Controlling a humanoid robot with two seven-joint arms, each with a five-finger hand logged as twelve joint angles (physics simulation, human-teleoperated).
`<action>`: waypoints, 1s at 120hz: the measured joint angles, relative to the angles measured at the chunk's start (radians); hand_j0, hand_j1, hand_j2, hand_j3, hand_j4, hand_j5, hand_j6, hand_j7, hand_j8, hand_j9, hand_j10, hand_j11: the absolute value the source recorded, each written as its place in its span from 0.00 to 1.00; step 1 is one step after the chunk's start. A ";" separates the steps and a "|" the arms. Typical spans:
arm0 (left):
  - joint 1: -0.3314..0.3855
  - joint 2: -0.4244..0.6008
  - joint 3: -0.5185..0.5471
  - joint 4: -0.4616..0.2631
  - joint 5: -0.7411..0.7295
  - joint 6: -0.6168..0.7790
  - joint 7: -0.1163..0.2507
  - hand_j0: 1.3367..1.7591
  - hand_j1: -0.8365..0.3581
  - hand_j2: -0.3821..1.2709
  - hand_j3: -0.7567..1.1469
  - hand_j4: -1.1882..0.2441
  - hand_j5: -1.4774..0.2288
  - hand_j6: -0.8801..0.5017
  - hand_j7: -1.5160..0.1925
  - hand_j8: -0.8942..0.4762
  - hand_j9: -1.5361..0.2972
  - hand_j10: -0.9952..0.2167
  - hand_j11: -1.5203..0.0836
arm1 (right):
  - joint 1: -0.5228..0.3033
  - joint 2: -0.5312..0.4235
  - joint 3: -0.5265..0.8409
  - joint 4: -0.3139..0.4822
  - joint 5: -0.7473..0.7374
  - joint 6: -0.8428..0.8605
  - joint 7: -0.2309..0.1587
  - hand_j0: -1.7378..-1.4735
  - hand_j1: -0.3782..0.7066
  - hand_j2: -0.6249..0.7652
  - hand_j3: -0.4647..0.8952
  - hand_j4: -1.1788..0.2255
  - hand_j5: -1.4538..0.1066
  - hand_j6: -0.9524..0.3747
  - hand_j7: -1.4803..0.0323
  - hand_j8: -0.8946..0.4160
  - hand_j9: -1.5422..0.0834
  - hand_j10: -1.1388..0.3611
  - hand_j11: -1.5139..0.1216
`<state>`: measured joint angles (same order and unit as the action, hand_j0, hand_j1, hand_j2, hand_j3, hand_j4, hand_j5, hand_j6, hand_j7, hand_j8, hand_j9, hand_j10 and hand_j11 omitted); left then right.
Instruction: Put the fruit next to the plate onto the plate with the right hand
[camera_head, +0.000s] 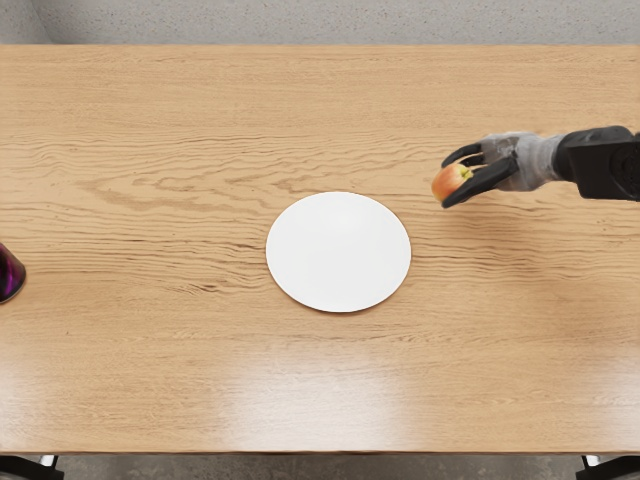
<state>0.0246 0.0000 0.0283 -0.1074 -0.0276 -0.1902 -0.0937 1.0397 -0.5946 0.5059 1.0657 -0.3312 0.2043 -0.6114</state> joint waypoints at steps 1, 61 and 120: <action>0.000 0.000 0.000 0.000 0.000 0.000 0.000 0.76 0.99 0.23 0.40 0.83 0.87 0.64 0.89 0.65 0.84 0.82 0.95 | -0.004 0.008 0.006 -0.002 -0.001 0.006 0.000 0.33 0.64 0.70 0.34 0.38 0.18 0.48 0.25 0.52 0.25 0.40 0.22; 0.000 0.000 0.000 0.000 0.000 0.000 0.000 0.76 0.99 0.23 0.40 0.83 0.87 0.64 0.89 0.65 0.84 0.82 0.95 | -0.028 0.278 0.058 -0.041 -0.036 0.071 0.000 0.32 0.63 0.71 0.34 0.43 0.24 0.51 0.32 0.52 0.32 0.44 0.29; -0.001 0.000 0.000 0.000 0.000 0.001 0.000 0.76 0.99 0.23 0.40 0.83 0.87 0.64 0.89 0.65 0.84 0.82 0.95 | -0.035 -0.127 0.136 -0.005 0.206 0.308 0.001 0.30 0.09 0.47 0.34 0.80 0.86 0.69 0.91 0.66 0.89 0.73 0.86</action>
<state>0.0235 0.0000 0.0284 -0.1074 -0.0276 -0.1896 -0.0936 1.0045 -0.7217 0.6415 1.0605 -0.1256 0.5124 -0.6109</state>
